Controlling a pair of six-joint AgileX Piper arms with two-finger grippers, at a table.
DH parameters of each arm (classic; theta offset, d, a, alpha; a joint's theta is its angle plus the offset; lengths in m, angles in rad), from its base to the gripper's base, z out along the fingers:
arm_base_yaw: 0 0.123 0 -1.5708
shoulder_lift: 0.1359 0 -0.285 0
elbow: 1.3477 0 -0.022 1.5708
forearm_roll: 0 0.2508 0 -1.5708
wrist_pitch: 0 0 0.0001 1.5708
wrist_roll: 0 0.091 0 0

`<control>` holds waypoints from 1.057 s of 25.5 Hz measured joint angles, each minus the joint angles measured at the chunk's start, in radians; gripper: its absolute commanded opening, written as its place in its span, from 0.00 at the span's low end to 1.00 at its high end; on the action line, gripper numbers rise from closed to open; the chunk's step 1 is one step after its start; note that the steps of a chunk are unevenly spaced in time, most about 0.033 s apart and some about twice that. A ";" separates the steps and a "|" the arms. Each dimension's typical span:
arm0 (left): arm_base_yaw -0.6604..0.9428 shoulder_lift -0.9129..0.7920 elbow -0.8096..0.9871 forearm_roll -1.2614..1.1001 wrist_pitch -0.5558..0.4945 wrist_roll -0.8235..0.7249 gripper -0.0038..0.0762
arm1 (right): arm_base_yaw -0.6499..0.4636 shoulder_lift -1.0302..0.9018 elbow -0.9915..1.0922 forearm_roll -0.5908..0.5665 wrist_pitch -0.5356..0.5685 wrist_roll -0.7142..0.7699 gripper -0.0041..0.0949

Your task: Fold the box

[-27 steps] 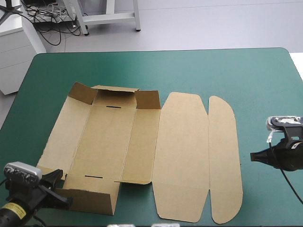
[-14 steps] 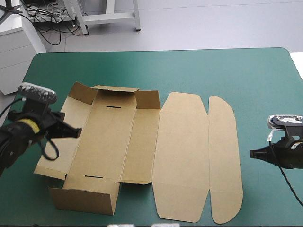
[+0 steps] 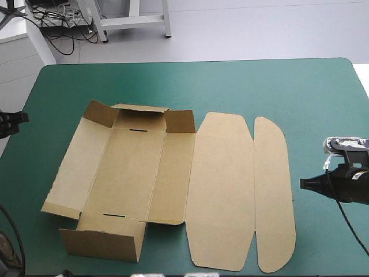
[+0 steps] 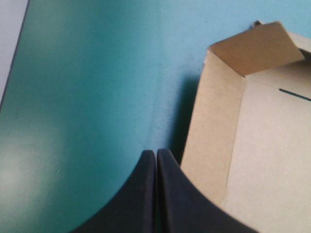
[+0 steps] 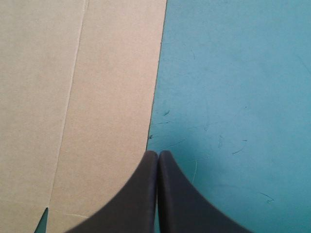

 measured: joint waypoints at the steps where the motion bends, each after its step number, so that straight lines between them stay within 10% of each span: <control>1: 0.057 0.015 0.003 -0.009 0.001 0.023 0.04 | 0.000 0.000 0.000 0.008 -0.002 -0.001 0.02; 9: 0.087 0.031 0.006 0.064 0.011 0.075 0.13 | 0.000 0.000 0.000 0.009 -0.002 -0.004 0.02; 13: 0.087 0.031 0.011 0.070 0.011 0.076 0.64 | 0.000 0.000 0.000 0.009 -0.002 -0.004 0.02; 16: 0.087 0.032 0.040 0.053 0.011 0.078 0.82 | 0.000 0.000 0.000 0.009 -0.002 -0.005 0.02; 27: 0.086 0.074 0.196 -0.073 0.003 0.130 0.82 | 0.000 0.000 0.001 0.009 -0.002 -0.007 0.02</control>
